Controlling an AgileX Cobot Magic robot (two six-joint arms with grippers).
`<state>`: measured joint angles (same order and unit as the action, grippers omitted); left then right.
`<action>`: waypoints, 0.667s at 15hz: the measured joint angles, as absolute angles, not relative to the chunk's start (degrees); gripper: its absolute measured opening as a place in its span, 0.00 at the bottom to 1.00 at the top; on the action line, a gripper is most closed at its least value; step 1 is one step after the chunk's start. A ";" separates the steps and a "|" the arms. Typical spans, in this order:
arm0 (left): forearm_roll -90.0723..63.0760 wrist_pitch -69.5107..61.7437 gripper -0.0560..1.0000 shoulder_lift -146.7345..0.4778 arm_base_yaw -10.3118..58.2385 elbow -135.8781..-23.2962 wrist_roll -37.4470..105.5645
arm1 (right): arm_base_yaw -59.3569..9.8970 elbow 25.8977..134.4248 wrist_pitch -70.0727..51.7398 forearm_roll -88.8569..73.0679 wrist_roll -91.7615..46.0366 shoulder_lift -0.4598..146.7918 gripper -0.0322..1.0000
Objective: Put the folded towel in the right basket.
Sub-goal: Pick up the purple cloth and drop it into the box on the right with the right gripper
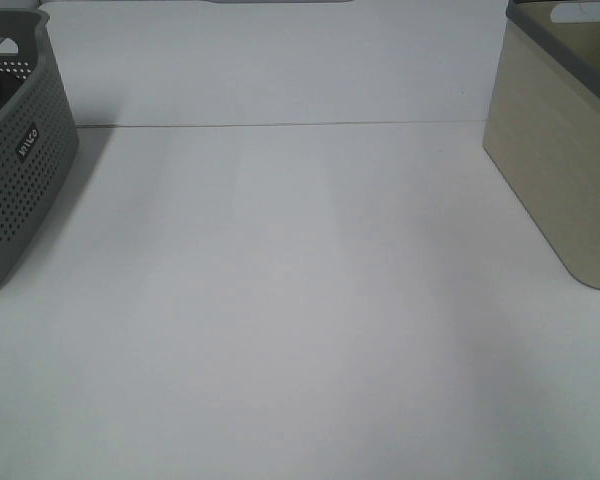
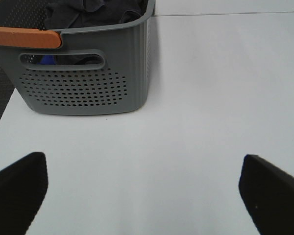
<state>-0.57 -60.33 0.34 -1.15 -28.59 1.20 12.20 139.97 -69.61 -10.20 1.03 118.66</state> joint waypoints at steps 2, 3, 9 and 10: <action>-0.57 -60.33 0.99 0.34 -1.15 -28.59 1.20 | 12.20 133.16 -69.96 -6.13 0.69 119.12 0.12; -0.57 -60.33 0.99 0.34 -1.15 -28.59 1.20 | 12.20 131.78 -70.02 -5.10 0.69 119.46 0.12; -0.57 -60.33 0.99 0.34 -1.15 -28.59 1.20 | 12.26 127.08 -70.02 -6.02 0.00 123.87 0.81; -0.57 -60.33 0.99 0.34 -1.15 -28.59 1.20 | 12.26 127.08 -70.02 -6.30 -0.74 123.87 0.89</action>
<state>-0.57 -60.33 0.34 -1.15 -28.59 1.20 12.26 127.08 -70.02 -6.30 -0.74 123.87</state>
